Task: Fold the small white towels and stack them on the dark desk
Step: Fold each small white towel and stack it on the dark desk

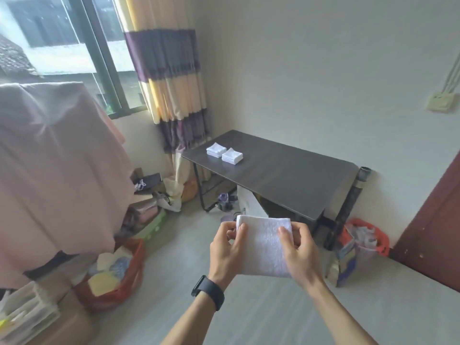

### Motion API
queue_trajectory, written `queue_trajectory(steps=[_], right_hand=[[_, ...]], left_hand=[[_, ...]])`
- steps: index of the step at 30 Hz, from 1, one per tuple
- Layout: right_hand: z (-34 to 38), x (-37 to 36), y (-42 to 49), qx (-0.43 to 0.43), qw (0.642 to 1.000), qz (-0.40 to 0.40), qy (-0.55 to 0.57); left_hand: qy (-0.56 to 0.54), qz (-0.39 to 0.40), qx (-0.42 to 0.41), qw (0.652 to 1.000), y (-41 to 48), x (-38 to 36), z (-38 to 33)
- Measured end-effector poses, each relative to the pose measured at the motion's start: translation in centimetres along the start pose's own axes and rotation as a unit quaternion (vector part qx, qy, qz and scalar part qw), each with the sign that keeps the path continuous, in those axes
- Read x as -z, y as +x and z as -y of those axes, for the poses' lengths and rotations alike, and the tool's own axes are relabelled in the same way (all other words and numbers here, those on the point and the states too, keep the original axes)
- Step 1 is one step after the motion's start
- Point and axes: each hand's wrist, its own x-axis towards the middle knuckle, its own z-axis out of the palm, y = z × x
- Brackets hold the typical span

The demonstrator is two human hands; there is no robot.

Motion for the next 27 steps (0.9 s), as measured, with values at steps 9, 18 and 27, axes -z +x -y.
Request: queue_trajectory(steps=[9,18,27], right_hand=[[-1.4,-11.6,18.1,0.019,0.995,0.093,-0.016],[-3.9,-25.4,33.3,0.010,0.992,0.122,-0.028],[-5.4,-39.9,47.9,-0.019,0.996,0.079,-0.044]], left_hand=[[0.022,-0.097,0.030,0.995,18.5,1.0,1.0],[0.039,-0.130,0.060,0.989,37.5,3.9,5.1],[0.069,-0.066,0.061,0.994,59.6,7.9,9.0]])
